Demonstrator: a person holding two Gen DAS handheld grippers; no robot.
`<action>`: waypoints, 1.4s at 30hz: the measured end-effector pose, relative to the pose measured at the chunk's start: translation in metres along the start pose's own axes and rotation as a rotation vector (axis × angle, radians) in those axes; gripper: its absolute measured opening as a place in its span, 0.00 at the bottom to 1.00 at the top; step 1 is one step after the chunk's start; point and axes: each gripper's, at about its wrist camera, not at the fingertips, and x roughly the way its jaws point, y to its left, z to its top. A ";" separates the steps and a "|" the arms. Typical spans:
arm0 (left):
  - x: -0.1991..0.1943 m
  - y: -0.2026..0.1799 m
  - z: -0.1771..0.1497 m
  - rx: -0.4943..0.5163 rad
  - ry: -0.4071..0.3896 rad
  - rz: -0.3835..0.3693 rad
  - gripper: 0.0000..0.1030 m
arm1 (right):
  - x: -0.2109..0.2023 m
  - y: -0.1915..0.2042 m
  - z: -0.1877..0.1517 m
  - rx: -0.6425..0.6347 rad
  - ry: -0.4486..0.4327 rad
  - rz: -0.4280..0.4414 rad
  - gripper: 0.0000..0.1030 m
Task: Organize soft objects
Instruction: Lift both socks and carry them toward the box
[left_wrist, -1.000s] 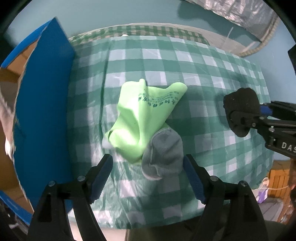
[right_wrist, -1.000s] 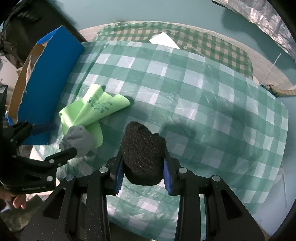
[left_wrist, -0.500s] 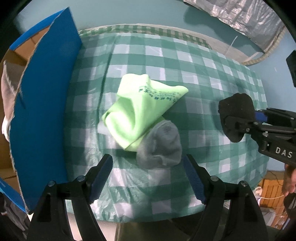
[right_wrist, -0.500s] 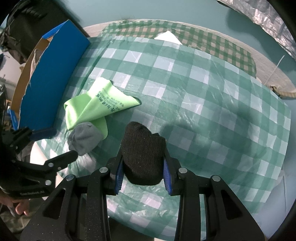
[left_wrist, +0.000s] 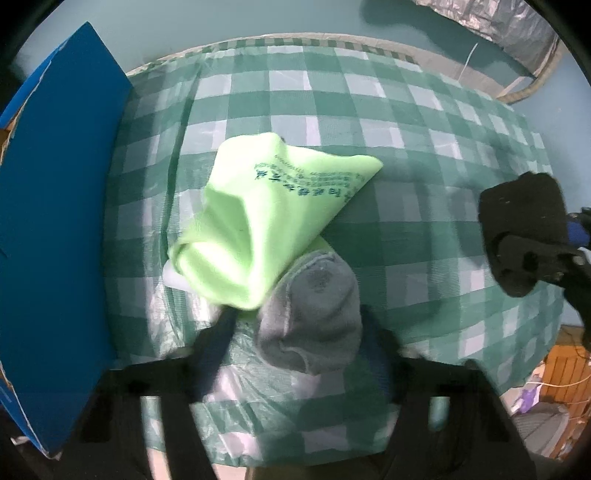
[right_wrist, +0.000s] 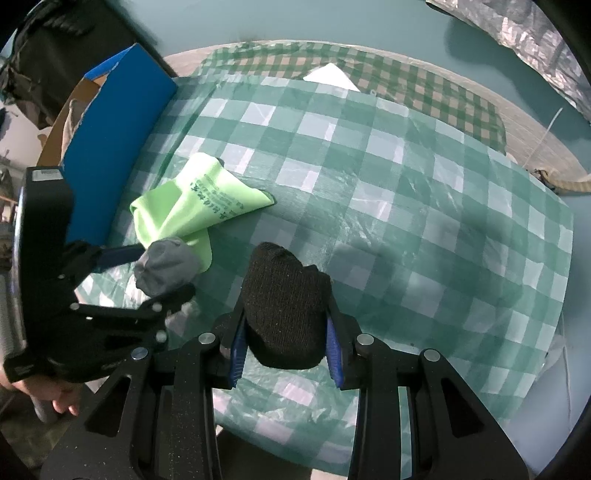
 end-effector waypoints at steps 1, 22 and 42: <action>0.001 0.000 0.001 0.002 0.003 0.007 0.43 | -0.001 0.000 0.000 0.001 -0.003 0.001 0.33; -0.054 0.014 -0.003 0.009 -0.074 -0.110 0.26 | -0.017 0.027 0.012 -0.024 -0.038 0.023 0.33; -0.127 0.060 -0.017 -0.067 -0.205 -0.070 0.26 | -0.046 0.089 0.033 -0.156 -0.080 0.023 0.33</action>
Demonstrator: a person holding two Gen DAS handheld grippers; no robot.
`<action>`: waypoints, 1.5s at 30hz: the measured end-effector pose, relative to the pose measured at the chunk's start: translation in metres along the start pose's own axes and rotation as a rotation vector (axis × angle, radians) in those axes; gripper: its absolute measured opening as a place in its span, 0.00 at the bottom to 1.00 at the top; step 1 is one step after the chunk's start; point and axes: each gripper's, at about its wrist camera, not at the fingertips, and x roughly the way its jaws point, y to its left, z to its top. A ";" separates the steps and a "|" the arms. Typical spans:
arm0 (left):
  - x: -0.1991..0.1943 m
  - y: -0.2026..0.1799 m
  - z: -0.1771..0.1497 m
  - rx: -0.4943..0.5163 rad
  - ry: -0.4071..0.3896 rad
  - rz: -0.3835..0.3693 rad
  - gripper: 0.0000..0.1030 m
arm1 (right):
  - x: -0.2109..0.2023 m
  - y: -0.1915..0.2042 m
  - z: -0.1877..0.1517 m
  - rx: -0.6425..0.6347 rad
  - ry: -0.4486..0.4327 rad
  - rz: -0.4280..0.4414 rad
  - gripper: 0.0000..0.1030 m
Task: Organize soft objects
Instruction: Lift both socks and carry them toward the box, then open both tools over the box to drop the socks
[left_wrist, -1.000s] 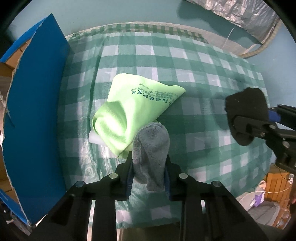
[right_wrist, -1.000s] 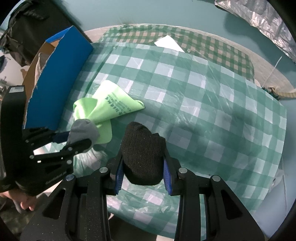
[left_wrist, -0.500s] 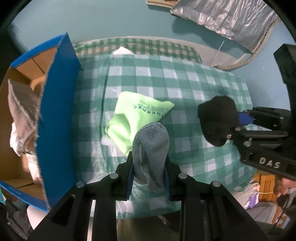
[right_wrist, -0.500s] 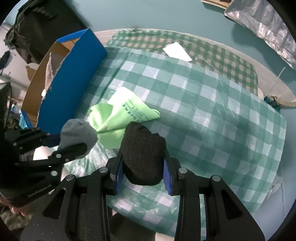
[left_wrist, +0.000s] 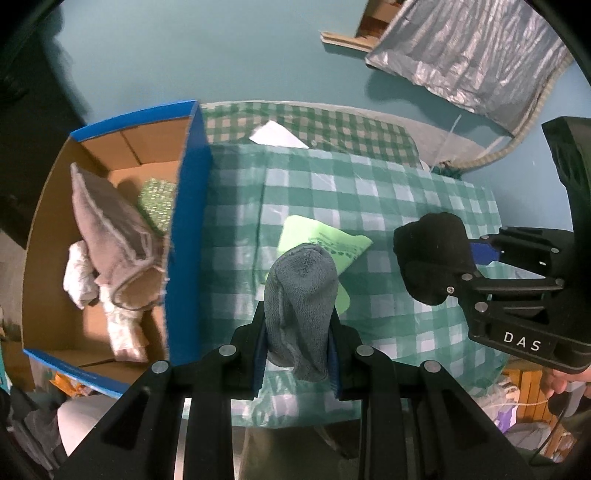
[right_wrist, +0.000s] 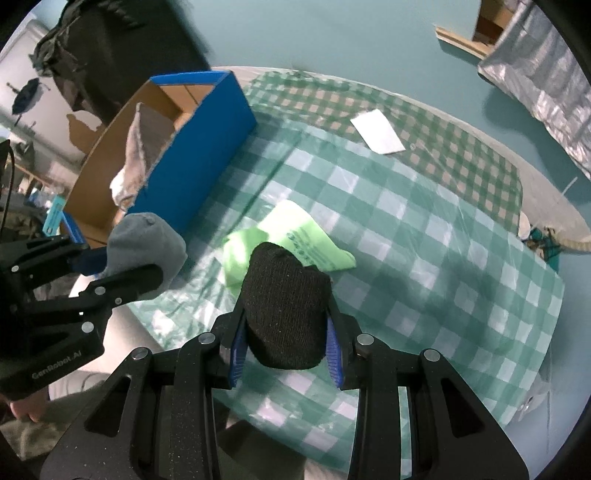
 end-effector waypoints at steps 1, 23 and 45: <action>-0.003 0.004 0.000 -0.007 -0.004 0.001 0.26 | -0.001 0.003 0.002 -0.006 -0.003 0.002 0.33; -0.040 0.090 -0.012 -0.187 -0.057 0.083 0.26 | -0.002 0.085 0.054 -0.161 -0.031 0.058 0.33; -0.045 0.175 -0.017 -0.310 -0.055 0.187 0.26 | 0.034 0.174 0.111 -0.290 -0.013 0.104 0.33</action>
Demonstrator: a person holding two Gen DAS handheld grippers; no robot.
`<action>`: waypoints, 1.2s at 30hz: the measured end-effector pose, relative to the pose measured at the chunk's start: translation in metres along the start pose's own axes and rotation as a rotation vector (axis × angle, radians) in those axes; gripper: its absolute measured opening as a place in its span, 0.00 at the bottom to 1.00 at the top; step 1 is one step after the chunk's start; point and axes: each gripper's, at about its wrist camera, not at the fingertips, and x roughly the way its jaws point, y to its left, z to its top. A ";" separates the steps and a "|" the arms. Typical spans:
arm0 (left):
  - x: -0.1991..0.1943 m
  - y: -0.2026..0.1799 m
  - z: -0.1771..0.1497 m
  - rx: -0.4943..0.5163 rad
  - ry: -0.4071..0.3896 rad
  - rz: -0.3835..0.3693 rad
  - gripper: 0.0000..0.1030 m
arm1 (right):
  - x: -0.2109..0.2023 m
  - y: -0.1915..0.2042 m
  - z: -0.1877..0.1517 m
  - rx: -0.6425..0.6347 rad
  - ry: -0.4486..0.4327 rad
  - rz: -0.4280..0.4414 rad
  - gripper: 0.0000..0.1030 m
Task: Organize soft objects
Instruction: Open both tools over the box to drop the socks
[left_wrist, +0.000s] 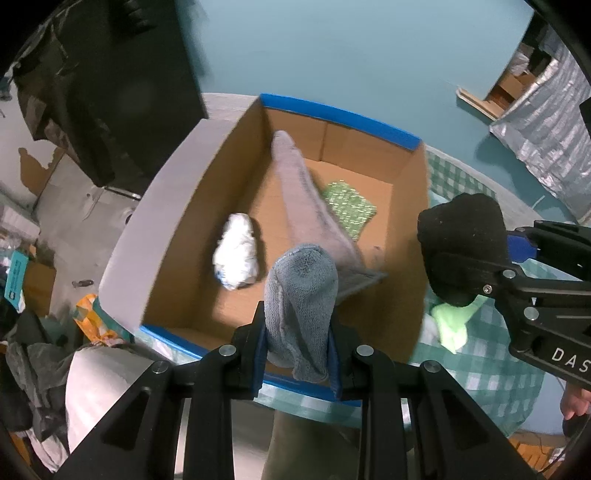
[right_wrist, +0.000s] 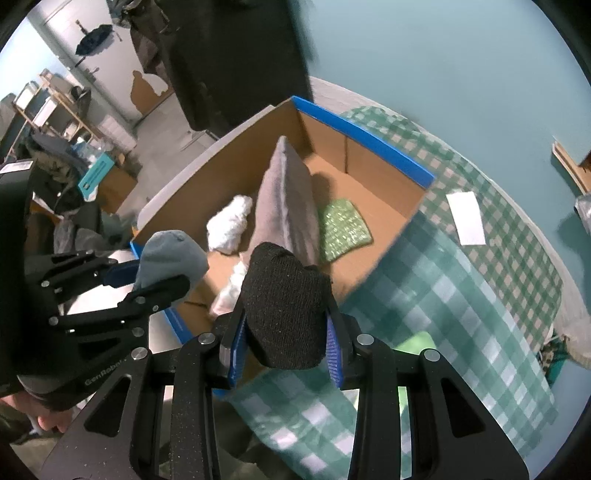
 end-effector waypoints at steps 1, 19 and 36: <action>0.001 0.003 0.001 -0.003 0.002 0.004 0.26 | 0.001 0.002 0.002 -0.002 0.001 0.000 0.33; 0.030 0.036 0.018 -0.012 0.057 0.056 0.33 | 0.042 0.017 0.038 0.020 0.033 -0.036 0.40; 0.018 0.030 0.006 -0.034 0.034 0.067 0.53 | 0.027 0.014 0.033 0.019 0.008 -0.078 0.65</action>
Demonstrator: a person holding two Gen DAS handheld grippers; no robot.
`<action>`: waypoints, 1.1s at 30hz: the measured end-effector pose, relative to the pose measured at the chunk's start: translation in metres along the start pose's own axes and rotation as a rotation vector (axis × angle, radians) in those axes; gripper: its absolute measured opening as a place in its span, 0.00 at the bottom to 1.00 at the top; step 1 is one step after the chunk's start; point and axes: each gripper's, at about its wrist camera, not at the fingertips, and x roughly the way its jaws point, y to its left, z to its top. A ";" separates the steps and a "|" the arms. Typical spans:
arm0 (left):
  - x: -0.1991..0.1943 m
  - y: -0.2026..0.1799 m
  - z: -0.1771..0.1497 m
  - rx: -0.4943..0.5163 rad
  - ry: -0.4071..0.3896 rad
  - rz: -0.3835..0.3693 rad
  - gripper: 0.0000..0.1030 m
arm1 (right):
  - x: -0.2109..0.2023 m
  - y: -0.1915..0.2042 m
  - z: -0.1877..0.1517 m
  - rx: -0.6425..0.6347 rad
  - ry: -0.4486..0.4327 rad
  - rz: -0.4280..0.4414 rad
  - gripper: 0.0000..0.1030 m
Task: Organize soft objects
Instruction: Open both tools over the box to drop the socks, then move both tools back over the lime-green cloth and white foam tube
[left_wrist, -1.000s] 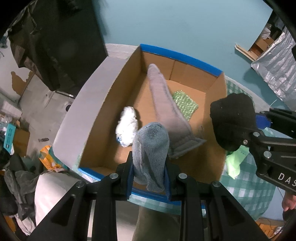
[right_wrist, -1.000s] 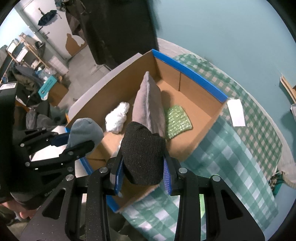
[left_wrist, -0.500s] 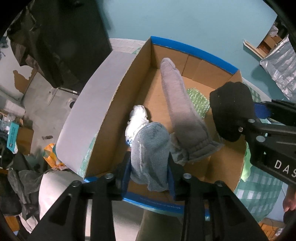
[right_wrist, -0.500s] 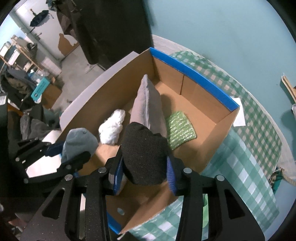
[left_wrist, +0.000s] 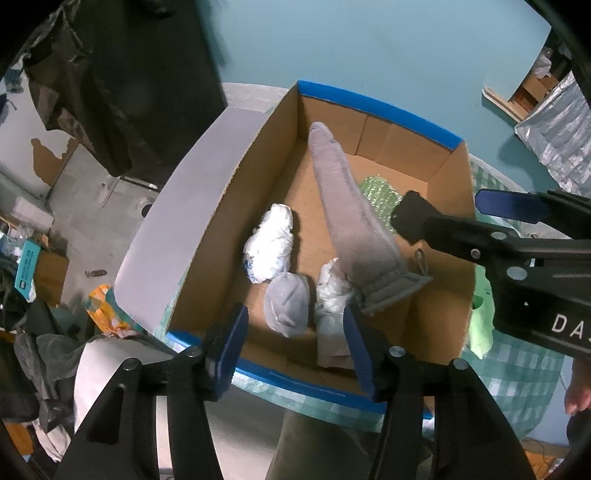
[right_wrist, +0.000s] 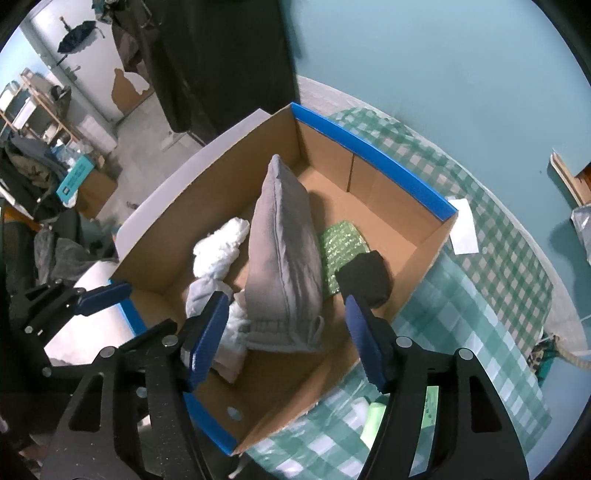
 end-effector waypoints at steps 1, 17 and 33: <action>-0.002 -0.001 -0.001 0.000 -0.004 -0.002 0.53 | -0.002 -0.001 -0.001 0.001 -0.003 0.001 0.65; -0.015 -0.041 -0.015 0.062 -0.015 -0.019 0.53 | -0.027 -0.029 -0.024 0.049 -0.036 -0.007 0.66; -0.019 -0.104 -0.019 0.154 -0.020 -0.071 0.53 | -0.039 -0.091 -0.063 0.133 -0.012 -0.062 0.66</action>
